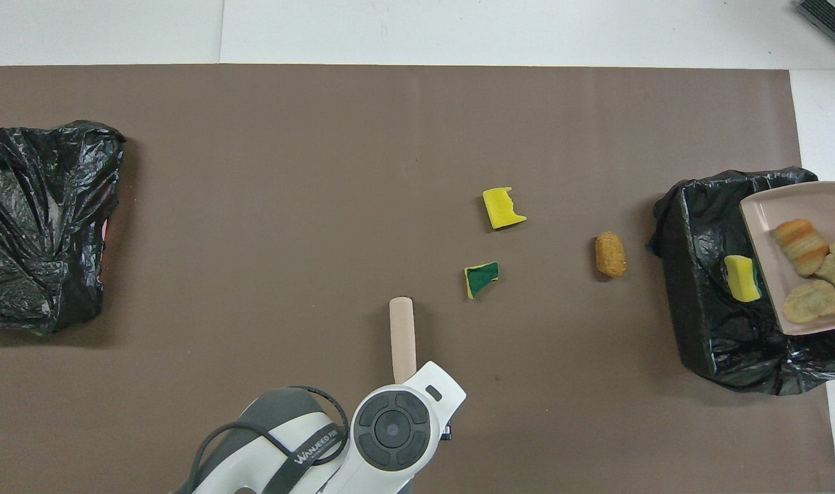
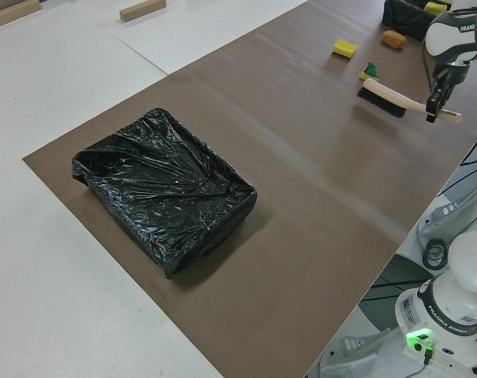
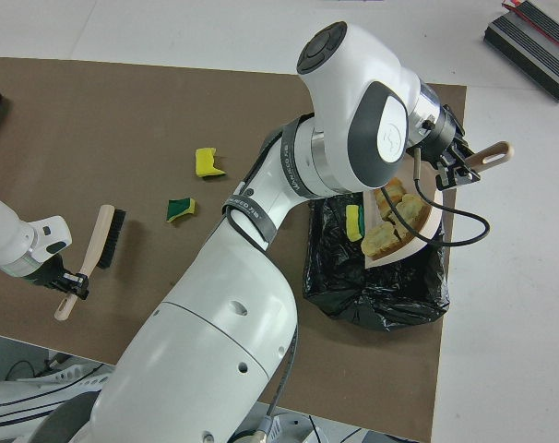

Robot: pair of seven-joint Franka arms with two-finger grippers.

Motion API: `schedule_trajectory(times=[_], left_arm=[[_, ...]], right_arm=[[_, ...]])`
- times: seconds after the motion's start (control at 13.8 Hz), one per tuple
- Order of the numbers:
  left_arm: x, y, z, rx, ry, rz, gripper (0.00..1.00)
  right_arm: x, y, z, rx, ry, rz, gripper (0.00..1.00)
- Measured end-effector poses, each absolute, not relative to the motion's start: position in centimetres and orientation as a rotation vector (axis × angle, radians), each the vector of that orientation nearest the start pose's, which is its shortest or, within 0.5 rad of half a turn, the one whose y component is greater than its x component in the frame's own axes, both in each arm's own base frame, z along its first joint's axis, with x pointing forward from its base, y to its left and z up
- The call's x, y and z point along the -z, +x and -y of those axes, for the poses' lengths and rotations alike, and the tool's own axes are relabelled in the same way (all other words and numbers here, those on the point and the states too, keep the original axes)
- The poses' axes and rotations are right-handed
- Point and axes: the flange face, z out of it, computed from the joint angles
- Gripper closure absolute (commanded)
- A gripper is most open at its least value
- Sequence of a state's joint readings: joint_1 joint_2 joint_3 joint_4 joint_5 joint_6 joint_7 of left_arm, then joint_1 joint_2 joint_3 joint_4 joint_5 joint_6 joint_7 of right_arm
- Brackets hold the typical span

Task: Sweep and dump trash in bin
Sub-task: 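Tip the dustpan with the right gripper to dump trash into the bag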

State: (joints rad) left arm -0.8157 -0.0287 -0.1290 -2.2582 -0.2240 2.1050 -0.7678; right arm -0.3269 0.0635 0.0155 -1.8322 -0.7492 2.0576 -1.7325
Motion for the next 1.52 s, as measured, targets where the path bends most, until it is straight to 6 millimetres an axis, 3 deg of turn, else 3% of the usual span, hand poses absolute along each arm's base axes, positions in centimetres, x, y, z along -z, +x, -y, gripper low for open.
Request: schedule_trajectory(times=[0.14,0.36,0.43,0.51,0.58,0.65,1.01,1.23,1.38,1.52], left_arm=[[-35.1,28.3,41.1,-0.371,-3.123,-0.074,1.00],[-33.6,28.2,41.0,-0.386,-3.108,-0.070,1.00],[-33.6,28.2,41.0,-0.385,-3.109,-0.070,0.91],[-33.6,28.2,41.0,-0.385,-3.109,-0.070,0.49],[-33.6,28.2,41.0,-0.385,-3.109,-0.070,0.14],[-33.6,28.2,41.0,-0.385,-3.108,-0.070,0.00],[-33.7,28.6,40.9,-0.383,-3.111,-0.059,0.00],[-34.6,29.6,40.5,-0.380,-3.120,-0.029,0.00],[-36.2,32.2,39.1,-0.363,-3.128,0.036,0.00],[-38.0,36.6,36.0,-0.293,-3.140,0.136,0.00]], right_arm=[[-51.8,55.5,21.3,0.730,1.645,-1.939,1.00],[-52.3,54.4,22.0,0.797,1.681,-1.919,1.00],[-52.5,54.2,22.3,0.805,1.689,-1.912,1.00],[-52.7,54.0,22.4,0.807,1.691,-1.906,1.00],[-53.1,54.0,22.4,0.807,1.688,-1.900,1.00],[-53.6,54.0,22.3,0.807,1.676,-1.893,1.00],[-56.7,54.1,21.7,0.763,1.662,-1.849,1.00],[-57.3,54.0,20.8,0.588,1.831,-1.872,1.00],[-57.1,54.0,20.0,0.502,1.926,-1.860,1.00],[-56.6,54.5,17.8,0.418,2.048,-1.792,1.00]])
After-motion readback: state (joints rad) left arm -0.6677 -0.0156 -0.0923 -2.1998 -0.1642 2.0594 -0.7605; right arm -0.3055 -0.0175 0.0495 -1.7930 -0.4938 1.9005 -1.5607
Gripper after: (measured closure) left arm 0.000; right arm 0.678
